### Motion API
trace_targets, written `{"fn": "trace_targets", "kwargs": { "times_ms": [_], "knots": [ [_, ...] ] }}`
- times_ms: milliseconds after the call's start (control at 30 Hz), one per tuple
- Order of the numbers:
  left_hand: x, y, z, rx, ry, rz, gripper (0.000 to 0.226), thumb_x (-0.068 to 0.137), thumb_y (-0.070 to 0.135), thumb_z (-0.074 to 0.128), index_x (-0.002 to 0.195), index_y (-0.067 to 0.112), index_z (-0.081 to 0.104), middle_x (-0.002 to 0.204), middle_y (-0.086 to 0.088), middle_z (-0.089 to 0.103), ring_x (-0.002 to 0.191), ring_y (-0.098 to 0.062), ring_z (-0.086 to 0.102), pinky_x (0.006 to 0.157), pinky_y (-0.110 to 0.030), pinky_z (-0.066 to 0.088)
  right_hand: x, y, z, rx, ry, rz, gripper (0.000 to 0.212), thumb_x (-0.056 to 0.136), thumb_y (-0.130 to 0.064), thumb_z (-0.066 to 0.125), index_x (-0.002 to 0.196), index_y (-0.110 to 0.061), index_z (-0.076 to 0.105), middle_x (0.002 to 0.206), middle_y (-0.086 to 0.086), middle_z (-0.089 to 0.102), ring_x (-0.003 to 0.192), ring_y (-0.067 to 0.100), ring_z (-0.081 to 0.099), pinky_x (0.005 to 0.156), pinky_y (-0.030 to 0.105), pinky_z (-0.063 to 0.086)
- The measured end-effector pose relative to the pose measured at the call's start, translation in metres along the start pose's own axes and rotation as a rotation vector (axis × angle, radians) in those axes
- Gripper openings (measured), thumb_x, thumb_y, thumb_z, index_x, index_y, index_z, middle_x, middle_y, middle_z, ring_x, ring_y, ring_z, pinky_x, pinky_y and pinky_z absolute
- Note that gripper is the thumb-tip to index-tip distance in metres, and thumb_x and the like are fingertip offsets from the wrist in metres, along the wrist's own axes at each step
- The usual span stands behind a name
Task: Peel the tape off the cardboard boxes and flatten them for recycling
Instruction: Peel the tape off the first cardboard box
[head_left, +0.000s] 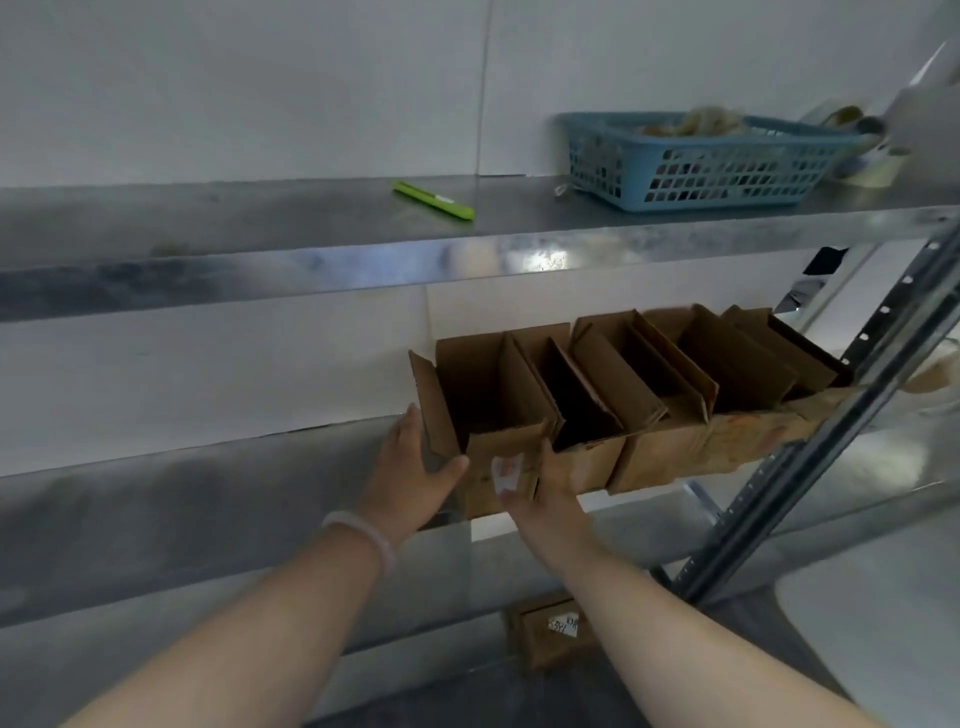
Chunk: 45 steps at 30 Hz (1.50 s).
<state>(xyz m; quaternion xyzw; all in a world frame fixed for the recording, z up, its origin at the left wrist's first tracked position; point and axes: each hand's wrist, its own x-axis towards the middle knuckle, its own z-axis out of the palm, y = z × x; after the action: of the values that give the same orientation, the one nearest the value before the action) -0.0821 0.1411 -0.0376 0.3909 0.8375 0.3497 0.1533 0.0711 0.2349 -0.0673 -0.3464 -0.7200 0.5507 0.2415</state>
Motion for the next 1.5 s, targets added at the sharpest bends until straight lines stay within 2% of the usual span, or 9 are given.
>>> {"fn": "trace_targets", "kwargs": {
  "times_ms": [200, 500, 600, 733, 1000, 1067, 1233, 1400, 1500],
  "knots": [
    [0.028, -0.007, 0.003, -0.231, -0.072, -0.033, 0.085, 0.083, 0.051, 0.065, 0.150, 0.027, 0.018, 0.154, -0.001, 0.028, 0.139, -0.021, 0.032, 0.111, -0.046, 0.036, 0.012, 0.001, 0.015, 0.056, 0.089, 0.011, 0.058, 0.095, -0.031, 0.059, 0.145, -0.039, 0.031, 0.140, -0.011, 0.050, 0.129, 0.011, 0.047, 0.109, 0.037, 0.041],
    [0.031, -0.041, -0.028, -0.437, -0.006, -0.037, 0.047, 0.083, 0.048, 0.064, 0.124, 0.041, 0.043, 0.094, 0.036, 0.060, 0.087, 0.017, 0.059, 0.064, -0.003, 0.044, 0.023, -0.017, 0.043, -0.103, 0.105, -0.093, 0.028, 0.095, -0.033, 0.053, 0.108, -0.058, 0.053, 0.119, -0.019, 0.046, 0.108, -0.020, 0.040, 0.084, -0.004, 0.033],
    [0.033, -0.047, -0.048, -0.431, -0.021, -0.106, 0.090, 0.065, 0.076, 0.057, 0.142, 0.036, 0.031, 0.107, 0.027, 0.046, 0.084, 0.013, 0.050, 0.073, -0.006, 0.038, 0.022, -0.023, 0.062, -0.159, -0.037, -0.181, 0.035, 0.090, -0.037, 0.049, 0.115, -0.061, 0.046, 0.133, -0.022, 0.047, 0.126, -0.004, 0.040, 0.103, 0.014, 0.035],
    [0.042, -0.068, -0.065, -0.483, -0.135, -0.174, 0.083, 0.057, 0.081, 0.065, 0.127, 0.039, 0.047, 0.109, 0.018, 0.061, 0.095, 0.000, 0.062, 0.078, -0.022, 0.051, 0.026, -0.017, 0.082, -0.293, -0.114, -0.372, 0.044, 0.095, -0.016, 0.047, 0.133, -0.039, 0.047, 0.144, -0.010, 0.044, 0.135, 0.002, 0.033, 0.114, 0.020, 0.027],
    [0.013, -0.138, -0.064, -0.943, -0.149, -0.488, 0.044, 0.080, 0.041, 0.067, 0.123, 0.043, 0.056, 0.119, 0.002, 0.066, 0.108, -0.023, 0.062, 0.087, -0.047, 0.055, 0.050, -0.012, 0.084, -0.030, 0.051, 0.378, 0.076, 0.082, -0.047, 0.070, 0.146, -0.027, 0.034, 0.146, 0.001, 0.045, 0.130, 0.022, 0.046, 0.110, 0.041, 0.037],
    [0.004, -0.149, -0.059, -1.066, -0.150, -0.528, 0.032, 0.090, 0.027, 0.061, 0.119, 0.039, 0.060, 0.118, 0.000, 0.066, 0.111, -0.025, 0.060, 0.093, -0.050, 0.051, 0.050, -0.008, 0.089, 0.092, -0.062, 0.432, 0.045, 0.076, -0.051, 0.073, 0.116, -0.037, 0.057, 0.127, -0.003, 0.062, 0.108, 0.014, 0.060, 0.097, 0.036, 0.049],
    [-0.005, -0.158, -0.072, -0.943, -0.184, -0.476, 0.049, 0.094, 0.021, 0.054, 0.138, 0.037, 0.042, 0.117, 0.007, 0.068, 0.106, -0.019, 0.065, 0.076, -0.030, 0.054, 0.059, -0.020, 0.096, -0.020, -0.013, 0.162, 0.033, 0.083, -0.035, 0.073, 0.109, -0.044, 0.055, 0.105, -0.020, 0.065, 0.101, 0.005, 0.061, 0.078, 0.020, 0.049],
    [0.013, -0.159, -0.108, -0.500, 0.280, -0.337, 0.099, 0.079, 0.039, 0.073, 0.152, 0.029, 0.006, 0.155, -0.008, 0.026, 0.138, -0.025, 0.032, 0.111, -0.045, 0.032, 0.071, -0.063, 0.091, -0.373, -0.159, -0.205, 0.067, 0.083, -0.033, 0.069, 0.135, -0.057, 0.034, 0.108, -0.037, 0.052, 0.096, -0.020, 0.050, 0.077, 0.000, 0.040],
    [0.019, -0.161, -0.129, -0.359, 0.402, -0.156, 0.104, 0.068, 0.067, 0.069, 0.150, 0.040, 0.010, 0.155, 0.002, 0.023, 0.138, -0.017, 0.030, 0.111, -0.039, 0.029, 0.080, -0.079, 0.098, -0.685, -0.170, -0.503, 0.075, 0.083, -0.036, 0.068, 0.145, -0.046, 0.028, 0.136, -0.023, 0.046, 0.123, -0.006, 0.039, 0.106, 0.015, 0.031]
  ]
}}
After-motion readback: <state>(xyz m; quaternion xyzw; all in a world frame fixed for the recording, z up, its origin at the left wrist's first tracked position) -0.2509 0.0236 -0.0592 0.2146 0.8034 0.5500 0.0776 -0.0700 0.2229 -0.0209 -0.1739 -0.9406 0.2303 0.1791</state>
